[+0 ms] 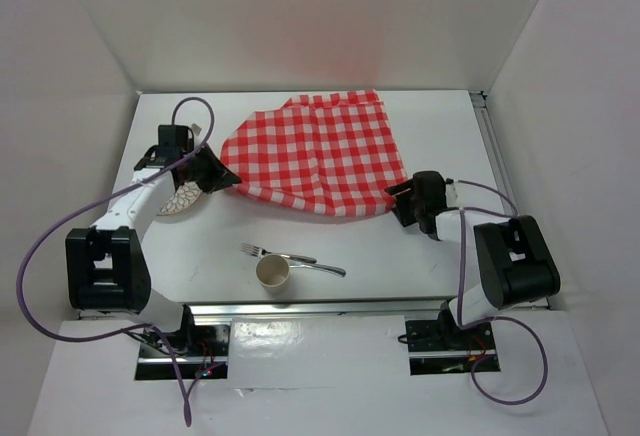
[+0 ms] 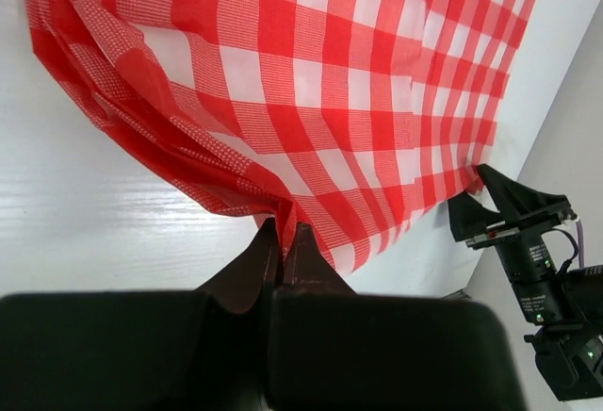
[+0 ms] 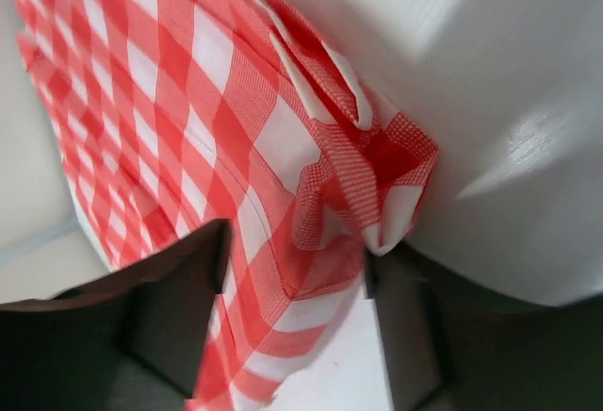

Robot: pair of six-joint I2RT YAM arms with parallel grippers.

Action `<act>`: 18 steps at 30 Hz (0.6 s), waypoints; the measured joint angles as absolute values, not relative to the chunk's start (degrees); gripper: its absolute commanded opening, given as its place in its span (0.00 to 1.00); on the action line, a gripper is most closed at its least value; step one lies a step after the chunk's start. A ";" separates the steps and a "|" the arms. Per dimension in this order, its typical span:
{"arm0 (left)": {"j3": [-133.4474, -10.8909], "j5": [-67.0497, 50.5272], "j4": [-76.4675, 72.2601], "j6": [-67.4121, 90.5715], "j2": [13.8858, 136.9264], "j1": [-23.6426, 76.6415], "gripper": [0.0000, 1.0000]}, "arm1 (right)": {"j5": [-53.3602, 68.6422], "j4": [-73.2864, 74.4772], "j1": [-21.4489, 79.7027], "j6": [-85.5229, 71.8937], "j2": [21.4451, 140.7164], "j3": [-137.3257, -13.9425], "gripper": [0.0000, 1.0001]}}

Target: Set the dinner table for one person

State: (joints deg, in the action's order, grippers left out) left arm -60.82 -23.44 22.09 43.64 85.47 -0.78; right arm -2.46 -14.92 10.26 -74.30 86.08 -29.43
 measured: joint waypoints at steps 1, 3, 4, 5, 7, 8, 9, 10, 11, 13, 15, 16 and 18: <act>-61.21 -23.64 22.39 43.46 85.47 -1.34 0.00 | -3.77 -12.93 10.59 -74.28 86.04 -30.87 0.76; -62.19 -24.10 22.90 43.24 85.65 -2.26 0.00 | -6.50 -9.15 11.38 -74.04 85.95 -33.19 0.88; -62.72 -24.40 23.09 43.16 85.78 -2.57 0.00 | -7.88 -7.92 11.90 -73.36 85.62 -33.89 0.92; -63.24 -24.58 23.16 42.92 85.97 -2.81 0.00 | -8.86 -7.03 12.32 -72.60 85.36 -34.13 0.93; -63.81 -24.88 23.11 42.26 86.08 -2.87 0.00 | -10.50 -6.02 12.84 -71.11 84.71 -34.17 0.94; -63.90 -24.99 23.14 42.15 86.08 -2.87 0.00 | -11.07 -5.39 13.02 -70.22 84.40 -34.20 0.94; -63.96 -25.17 23.16 42.09 86.08 -2.87 0.00 | -11.46 -4.99 13.04 -69.30 84.14 -34.20 0.94; -64.07 -25.41 23.24 42.04 86.21 -2.87 0.00 | -11.79 -4.78 13.04 -68.34 83.99 -34.20 0.94; -64.12 -25.50 23.22 42.02 86.39 -2.87 0.00 | -11.97 -4.67 13.04 -67.55 83.94 -34.20 0.94; -64.14 -25.71 23.33 42.00 86.72 -2.87 0.00 | -12.40 -4.32 13.10 -66.24 83.99 -34.44 0.94; -64.14 -25.80 23.46 42.00 86.98 -2.87 0.00 | -13.23 -3.40 13.10 -64.79 84.51 -35.33 0.95; -64.14 -25.80 23.57 42.00 87.07 -2.87 0.00 | -13.61 -3.07 13.10 -64.20 84.84 -35.75 0.95; -64.14 -25.80 23.64 42.00 87.13 -2.87 0.00 | -14.15 -2.94 12.95 -62.52 85.41 -36.36 0.97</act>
State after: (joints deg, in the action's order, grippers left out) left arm -64.14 -25.80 23.64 42.00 87.13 -2.87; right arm -14.15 -2.94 12.95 -62.52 85.41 -36.36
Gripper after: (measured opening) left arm 0.045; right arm 0.959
